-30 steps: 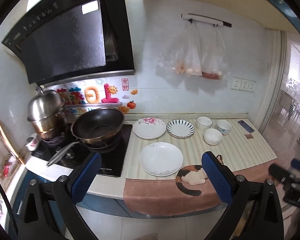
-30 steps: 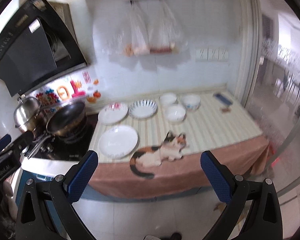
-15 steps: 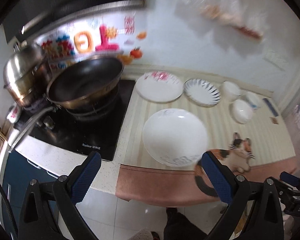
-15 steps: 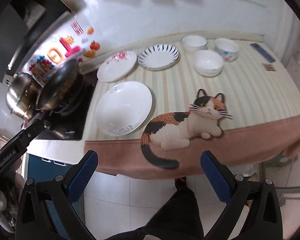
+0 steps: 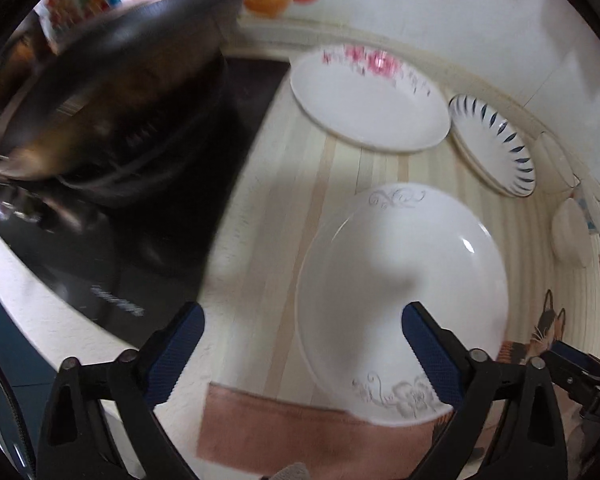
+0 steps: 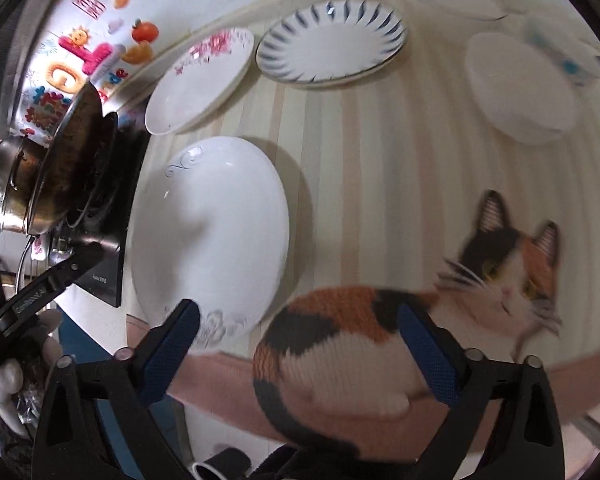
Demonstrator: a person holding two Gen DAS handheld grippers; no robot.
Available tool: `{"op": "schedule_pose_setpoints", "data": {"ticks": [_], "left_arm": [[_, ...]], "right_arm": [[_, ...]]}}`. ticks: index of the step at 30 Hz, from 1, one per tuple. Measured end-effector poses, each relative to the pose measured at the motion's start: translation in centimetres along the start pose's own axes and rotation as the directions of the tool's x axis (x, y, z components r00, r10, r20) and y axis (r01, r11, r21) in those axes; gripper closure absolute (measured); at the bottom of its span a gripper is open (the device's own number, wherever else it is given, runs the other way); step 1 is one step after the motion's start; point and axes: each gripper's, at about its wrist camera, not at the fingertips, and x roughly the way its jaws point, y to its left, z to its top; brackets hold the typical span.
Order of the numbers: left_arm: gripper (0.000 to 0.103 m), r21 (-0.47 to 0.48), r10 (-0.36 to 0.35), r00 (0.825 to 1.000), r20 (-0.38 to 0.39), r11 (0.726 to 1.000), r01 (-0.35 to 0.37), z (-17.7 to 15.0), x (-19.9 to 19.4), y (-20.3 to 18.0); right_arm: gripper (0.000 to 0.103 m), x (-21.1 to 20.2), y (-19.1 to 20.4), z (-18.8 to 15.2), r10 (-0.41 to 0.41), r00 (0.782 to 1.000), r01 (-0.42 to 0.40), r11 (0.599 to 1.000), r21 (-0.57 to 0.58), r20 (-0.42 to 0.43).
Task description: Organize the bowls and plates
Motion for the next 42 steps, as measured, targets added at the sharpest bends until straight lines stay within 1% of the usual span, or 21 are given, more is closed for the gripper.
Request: {"op": "schedule_pose_setpoints", "data": {"ticks": [1,2,3,4,6,7,8,9,10,11,12,15,17,19,24,29,36,42], "left_arm": [[0.010,0.002,0.000,1.000,-0.017,1.000,0.000,0.3,0.8,0.0],[0.016,0.007,-0.010,0.999,-0.037,1.000,0.010,0.5,1.7,0.0],[0.018,0.014,-0.018,0.998,-0.057,1.000,0.018,0.6,2.5,-0.2],[0.022,0.018,-0.017,0.997,-0.073,1.000,0.019,0.9,3.1,-0.3],[0.032,0.022,-0.033,0.994,-0.109,0.999,0.035,1.1,4.3,-0.5],[0.039,0.019,-0.044,0.992,-0.121,0.999,0.046,1.4,4.8,-0.6],[0.047,0.015,-0.056,0.990,-0.131,0.998,0.059,1.6,5.2,-0.6],[0.051,0.003,-0.076,0.987,-0.141,0.997,0.077,1.7,5.5,-0.6],[0.062,-0.013,-0.099,0.984,-0.149,0.995,0.098,1.8,5.8,-0.6],[0.063,-0.031,-0.115,0.982,-0.153,0.993,0.111,1.9,5.8,-0.5],[0.063,-0.037,-0.114,0.983,-0.146,0.993,0.110,2.0,5.8,-0.5],[0.063,-0.038,-0.106,0.985,-0.136,0.994,0.101,1.7,5.5,-0.6],[0.065,-0.030,-0.094,0.986,-0.135,0.995,0.091,1.6,5.4,-0.9],[0.066,-0.023,-0.092,0.987,-0.135,0.996,0.090,1.6,5.5,-1.2],[0.066,0.003,-0.091,0.989,-0.120,0.996,0.093,1.8,4.6,-2.5],[0.066,0.032,-0.108,0.989,-0.105,0.993,0.112,1.6,3.6,-4.3],[0.065,0.074,-0.150,0.983,-0.105,0.985,0.158,1.2,3.1,-8.6],[0.066,0.123,-0.171,0.977,-0.128,0.975,0.187,0.3,4.1,-13.1]], "right_arm": [[0.011,1.0,0.0,0.7,0.037,0.999,-0.037,0.999,-0.003,-0.019],[0.015,1.9,0.1,1.3,0.059,0.998,-0.059,0.998,-0.004,-0.028],[0.020,2.7,0.1,1.9,0.074,0.996,-0.074,0.997,-0.002,-0.040],[0.022,3.9,0.1,2.7,0.094,0.994,-0.094,0.996,0.003,-0.058],[0.034,5.5,0.3,3.7,0.116,0.990,-0.115,0.993,0.014,-0.082],[0.037,6.0,0.4,3.9,0.130,0.987,-0.129,0.992,0.015,-0.090],[0.048,6.6,0.5,4.3,0.140,0.986,-0.140,0.990,0.008,-0.093],[0.061,7.2,0.6,4.7,0.125,0.988,-0.125,0.992,0.003,-0.095],[0.066,7.5,0.8,5.1,0.119,0.989,-0.119,0.993,-0.004,-0.085],[0.076,7.5,0.8,5.3,0.123,0.990,-0.124,0.992,-0.011,-0.072],[0.083,7.7,1.0,5.6,0.126,0.990,-0.127,0.992,-0.018,-0.069],[0.084,8.1,1.2,6.1,0.124,0.990,-0.125,0.992,-0.019,-0.070],[0.084,8.1,1.3,6.1,0.123,0.990,-0.125,0.992,-0.027,-0.065],[0.084,8.1,1.1,6.1,0.131,0.989,-0.132,0.991,-0.020,-0.073],[0.084,7.0,-0.6,5.5,0.134,0.987,-0.135,0.991,0.000,-0.084],[0.084,5.0,-2.7,5.1,0.139,0.988,-0.138,0.990,0.024,-0.062],[0.084,1.6,-6.3,4.3,0.115,0.993,-0.113,0.992,0.050,-0.025],[0.084,-0.8,-10.4,3.3,0.081,0.997,-0.081,0.993,0.089,0.002]]}}
